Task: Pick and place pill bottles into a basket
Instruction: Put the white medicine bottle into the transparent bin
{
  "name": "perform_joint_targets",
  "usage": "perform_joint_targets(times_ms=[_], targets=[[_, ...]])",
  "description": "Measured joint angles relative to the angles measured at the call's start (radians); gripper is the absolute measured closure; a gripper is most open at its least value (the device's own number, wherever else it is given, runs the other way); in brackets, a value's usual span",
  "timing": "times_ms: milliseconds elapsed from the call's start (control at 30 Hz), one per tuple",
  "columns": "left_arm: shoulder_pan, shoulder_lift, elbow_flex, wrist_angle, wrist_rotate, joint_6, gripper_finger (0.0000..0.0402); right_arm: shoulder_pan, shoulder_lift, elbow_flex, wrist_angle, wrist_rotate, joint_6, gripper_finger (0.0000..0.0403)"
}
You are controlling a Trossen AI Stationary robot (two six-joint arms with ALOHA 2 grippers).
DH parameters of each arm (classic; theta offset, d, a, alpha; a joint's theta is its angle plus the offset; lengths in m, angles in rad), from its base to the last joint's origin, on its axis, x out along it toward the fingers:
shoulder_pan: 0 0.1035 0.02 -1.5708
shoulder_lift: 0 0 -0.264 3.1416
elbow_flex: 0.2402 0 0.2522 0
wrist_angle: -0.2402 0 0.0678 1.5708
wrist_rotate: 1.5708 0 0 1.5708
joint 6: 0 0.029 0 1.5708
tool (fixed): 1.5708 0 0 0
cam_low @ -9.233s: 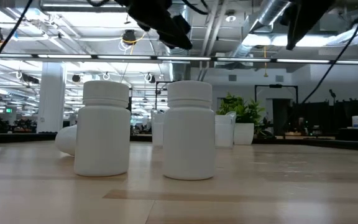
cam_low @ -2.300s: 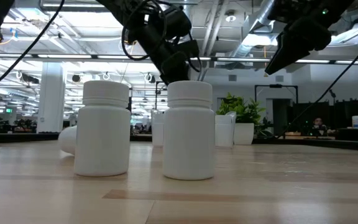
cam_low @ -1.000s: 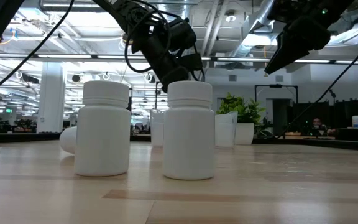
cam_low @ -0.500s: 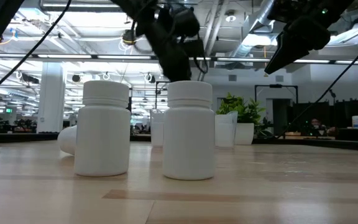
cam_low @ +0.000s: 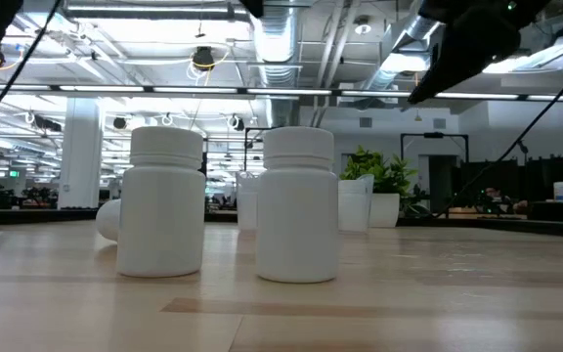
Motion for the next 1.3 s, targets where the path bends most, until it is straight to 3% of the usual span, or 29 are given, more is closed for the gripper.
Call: perform_joint_targets(times_ms=[200,300,433,567,933,1133,1300], targets=[[-0.138,-0.158,-0.027,-0.022,-0.019,-0.146,0.0181,0.045,0.000,0.000,0.091,-0.003,0.001,0.0277],[-0.221,-0.251,-0.083,-0.020,-0.097,-0.225,0.0181,0.071,0.000,0.000,0.139,-0.003,0.016,0.0277],[-0.331,-0.371,-0.212,-0.019,-0.231,-0.347,0.0181,0.095,0.017,0.000,0.187,-0.001,0.088,0.0277],[-0.436,-0.499,-0.416,0.011,-0.328,-0.479,0.0181,0.126,0.046,0.002,0.224,0.003,0.192,0.0277],[-0.558,-0.782,-1.073,0.529,-0.374,-0.576,0.0181,0.206,0.225,0.000,0.343,0.004,0.375,0.0277],[-0.562,-0.829,-1.343,0.816,-0.325,-0.597,0.0181,0.224,0.300,0.000,0.436,-0.033,0.376,0.0277],[-0.562,-0.834,-1.493,1.044,-0.323,-0.631,0.0181,0.240,0.367,0.025,0.455,-0.084,0.376,0.0277]])
